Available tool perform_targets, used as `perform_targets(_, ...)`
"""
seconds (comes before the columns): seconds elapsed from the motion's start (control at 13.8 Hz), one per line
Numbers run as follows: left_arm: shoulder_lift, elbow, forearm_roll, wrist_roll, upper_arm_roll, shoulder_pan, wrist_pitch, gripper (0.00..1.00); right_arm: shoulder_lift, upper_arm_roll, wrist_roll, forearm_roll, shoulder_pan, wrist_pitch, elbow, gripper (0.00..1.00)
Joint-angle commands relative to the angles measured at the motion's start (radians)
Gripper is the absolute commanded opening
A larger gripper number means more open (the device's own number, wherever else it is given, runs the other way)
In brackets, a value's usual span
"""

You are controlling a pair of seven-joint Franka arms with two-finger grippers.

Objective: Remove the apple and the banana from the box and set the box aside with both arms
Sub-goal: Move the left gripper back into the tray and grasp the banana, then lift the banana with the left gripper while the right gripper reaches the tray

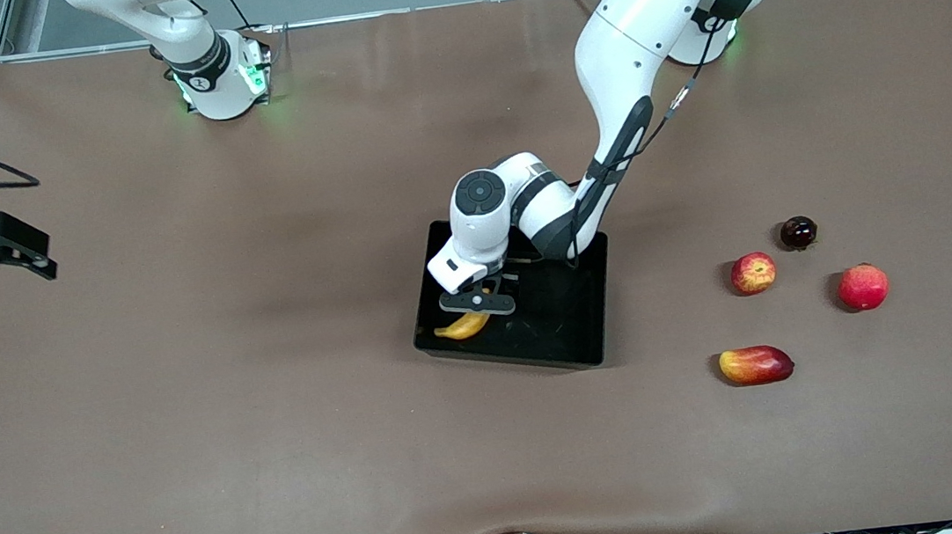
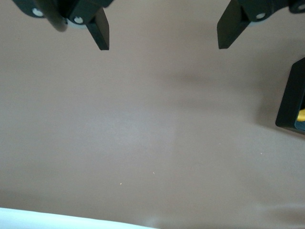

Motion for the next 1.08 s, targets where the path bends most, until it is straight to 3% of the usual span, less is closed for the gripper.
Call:
perform_targets(0.0,-0.03,0.012,0.038,-0.013,0.019,-0.008,-0.031,0.0,0.045,0.0,-0.007,0.012,-0.002,-0.008,0.007,1.0)
perform_targets(0.43,-0.211,0.012,0.024,0.01,0.018,0.016,-0.227,0.0,0.169,0.001,-0.001,0.002,0.005,-0.032,-0.007,1.0)
perform_targets(0.58,-0.289,0.004,0.024,0.032,0.012,0.071,-0.312,0.0,0.191,0.004,0.014,0.068,0.034,0.016,-0.057,1.0)
perform_targets(0.72,-0.346,0.004,0.015,0.13,0.007,0.14,-0.401,0.0,0.189,0.004,0.139,0.156,0.1,0.155,-0.172,1.0)
perform_targets(1.01,-0.376,-0.005,-0.033,0.355,0.007,0.326,-0.44,0.0,0.243,0.003,0.498,0.159,0.334,0.311,-0.229,1.0)
